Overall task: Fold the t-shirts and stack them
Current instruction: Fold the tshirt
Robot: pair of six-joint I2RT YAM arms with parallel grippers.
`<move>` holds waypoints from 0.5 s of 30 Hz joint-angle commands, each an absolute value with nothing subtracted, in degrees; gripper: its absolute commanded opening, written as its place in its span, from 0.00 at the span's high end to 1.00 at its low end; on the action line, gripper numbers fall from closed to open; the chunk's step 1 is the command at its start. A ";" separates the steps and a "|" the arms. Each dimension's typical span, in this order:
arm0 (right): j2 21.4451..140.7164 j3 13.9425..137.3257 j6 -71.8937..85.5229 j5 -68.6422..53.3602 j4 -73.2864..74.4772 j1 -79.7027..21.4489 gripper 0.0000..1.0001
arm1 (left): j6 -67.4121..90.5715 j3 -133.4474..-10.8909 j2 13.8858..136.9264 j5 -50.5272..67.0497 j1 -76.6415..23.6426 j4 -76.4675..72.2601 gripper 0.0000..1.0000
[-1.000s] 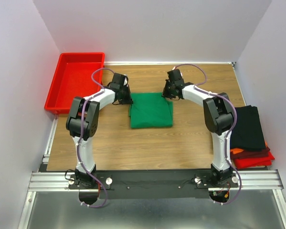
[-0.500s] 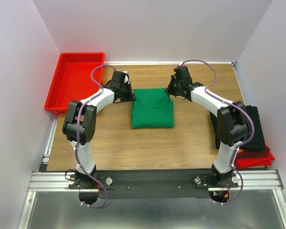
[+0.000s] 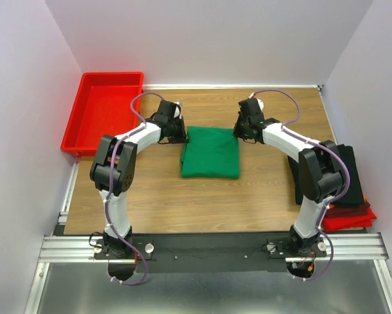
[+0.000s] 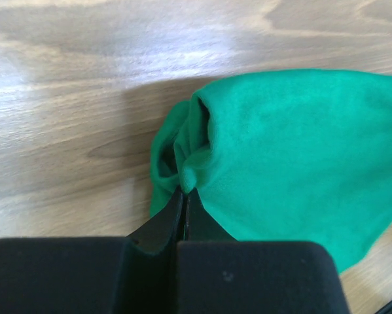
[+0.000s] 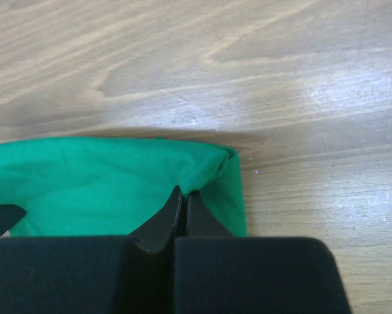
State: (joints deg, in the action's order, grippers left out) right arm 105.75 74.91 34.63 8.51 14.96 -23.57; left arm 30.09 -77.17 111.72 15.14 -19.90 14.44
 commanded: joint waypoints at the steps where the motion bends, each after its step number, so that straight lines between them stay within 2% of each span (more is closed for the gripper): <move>1: 109.33 74.88 34.72 11.43 16.44 -23.47 0.99 | 28.83 -78.05 115.05 15.91 -20.13 14.85 1.00; 3: 111.26 76.28 33.49 10.55 16.17 -23.20 0.95 | 29.00 -77.70 115.49 15.21 -20.13 14.76 1.00; 4: 111.79 76.99 32.70 10.37 16.08 -23.29 0.90 | 29.00 -77.43 115.40 14.77 -20.13 14.42 1.00; 6: 112.33 77.69 32.08 10.20 16.35 -23.03 0.79 | 28.22 -77.78 115.49 14.94 -20.13 14.68 0.79; 7: 111.98 77.52 32.25 10.37 16.35 -22.85 0.63 | 27.86 -78.22 115.49 14.68 -20.13 15.55 0.69; 8: 111.28 77.17 32.34 10.46 16.26 -22.33 0.54 | 27.51 -78.66 114.71 13.89 -20.13 15.64 0.54; 9: 110.57 76.73 32.43 10.63 16.43 -22.24 0.47 | 27.34 -78.92 114.09 13.19 -20.13 15.82 0.49; 10: 108.91 76.12 32.43 11.24 16.78 -21.98 0.41 | 26.99 -79.10 113.39 12.31 -20.04 16.52 0.45; 11: 107.94 75.77 32.69 11.51 17.74 -21.71 0.31 | 26.63 -80.15 112.16 10.65 -19.95 17.13 0.43; 14: 103.91 74.19 32.96 10.90 19.33 -20.22 0.21 | 24.88 -83.04 109.87 6.79 -19.95 20.47 0.42; 15: 102.76 73.57 32.87 10.12 19.51 -19.61 0.21 | 24.53 -83.49 109.17 5.81 -19.95 21.17 0.42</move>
State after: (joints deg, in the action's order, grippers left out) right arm 108.90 75.29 32.93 9.21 16.99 -21.34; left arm 27.46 -79.48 114.48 11.73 -19.99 17.82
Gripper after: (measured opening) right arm 0.778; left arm 0.580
